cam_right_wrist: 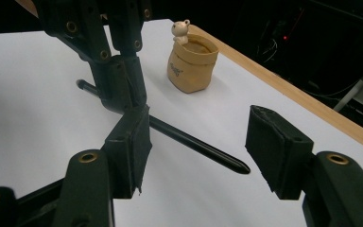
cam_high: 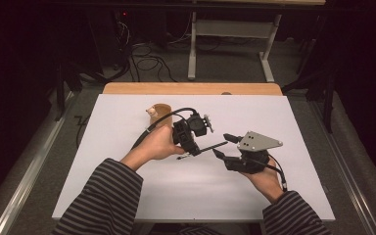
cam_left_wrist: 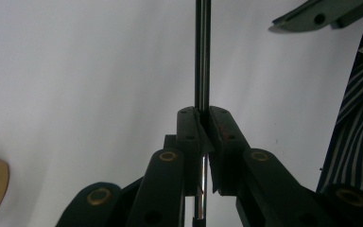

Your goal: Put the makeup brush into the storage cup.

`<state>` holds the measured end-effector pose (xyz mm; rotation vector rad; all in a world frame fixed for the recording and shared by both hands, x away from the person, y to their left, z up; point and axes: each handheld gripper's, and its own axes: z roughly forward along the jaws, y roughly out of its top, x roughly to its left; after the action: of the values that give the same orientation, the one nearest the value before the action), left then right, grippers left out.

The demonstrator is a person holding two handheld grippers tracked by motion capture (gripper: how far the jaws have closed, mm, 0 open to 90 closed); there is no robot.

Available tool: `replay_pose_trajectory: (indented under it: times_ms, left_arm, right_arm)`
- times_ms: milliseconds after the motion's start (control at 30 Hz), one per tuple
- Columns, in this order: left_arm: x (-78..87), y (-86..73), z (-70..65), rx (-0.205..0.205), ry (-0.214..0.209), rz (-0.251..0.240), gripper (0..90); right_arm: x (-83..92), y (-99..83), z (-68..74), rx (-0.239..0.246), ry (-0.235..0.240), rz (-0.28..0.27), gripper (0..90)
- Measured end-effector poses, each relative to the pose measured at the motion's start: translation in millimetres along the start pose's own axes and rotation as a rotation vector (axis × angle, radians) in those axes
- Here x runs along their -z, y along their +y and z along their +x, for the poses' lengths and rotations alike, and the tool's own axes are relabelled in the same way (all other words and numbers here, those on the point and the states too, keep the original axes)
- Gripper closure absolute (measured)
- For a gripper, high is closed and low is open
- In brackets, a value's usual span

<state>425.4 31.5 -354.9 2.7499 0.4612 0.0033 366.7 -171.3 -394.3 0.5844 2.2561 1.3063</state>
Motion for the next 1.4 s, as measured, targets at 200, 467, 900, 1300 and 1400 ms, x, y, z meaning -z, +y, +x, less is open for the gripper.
replay_pose_trajectory:
  times_ms: [200,467,900,1300,1400]
  left_arm:
    - [1.4,2.9,-1.6,-0.002,0.001,-0.002,83.4]
    - [4.3,4.6,-1.6,-0.007,0.005,-0.010,83.4]
    - [9.7,8.3,-2.6,-0.014,0.005,-0.016,83.5]
    - [8.3,13.8,-5.4,-0.025,-0.004,-0.009,83.5]
    - [7.6,14.1,-6.0,-0.021,-0.004,-0.012,83.5]
  right_arm:
    - [-6.0,-0.4,2.3,0.015,0.006,0.020,41.7]
    - [-10.2,-1.6,1.5,0.015,0.009,0.035,41.0]
    - [-17.3,-3.2,3.5,0.041,0.009,0.072,38.3]
    - [-23.3,-6.6,4.6,0.052,-0.014,0.108,40.9]
    - [-24.2,-7.2,4.3,0.044,-0.021,0.115,43.4]
